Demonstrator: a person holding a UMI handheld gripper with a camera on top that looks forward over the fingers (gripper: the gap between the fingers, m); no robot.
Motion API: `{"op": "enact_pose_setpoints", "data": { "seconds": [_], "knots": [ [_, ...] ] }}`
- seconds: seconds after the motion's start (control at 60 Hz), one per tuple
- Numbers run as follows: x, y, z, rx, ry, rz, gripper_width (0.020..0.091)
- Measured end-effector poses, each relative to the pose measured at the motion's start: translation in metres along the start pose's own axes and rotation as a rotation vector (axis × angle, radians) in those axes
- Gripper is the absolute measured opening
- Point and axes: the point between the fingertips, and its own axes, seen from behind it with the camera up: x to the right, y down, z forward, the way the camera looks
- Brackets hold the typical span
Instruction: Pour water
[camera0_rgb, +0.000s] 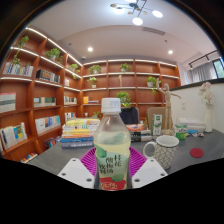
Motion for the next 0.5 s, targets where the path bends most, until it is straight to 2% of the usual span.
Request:
{"op": "enact_pose_setpoints", "data": {
  "seconds": [0.167, 0.333, 0.5],
  "knots": [
    [0.001, -0.002, 0.007, -0.041, -0.008, 0.094, 0.0371],
    [-0.009, -0.031, 0.026, -0.053, -0.083, 0.536, 0.0369],
    [0.000, -0.061, 0.033, -0.045, -0.104, 1.001, 0.0368]
  ]
}}
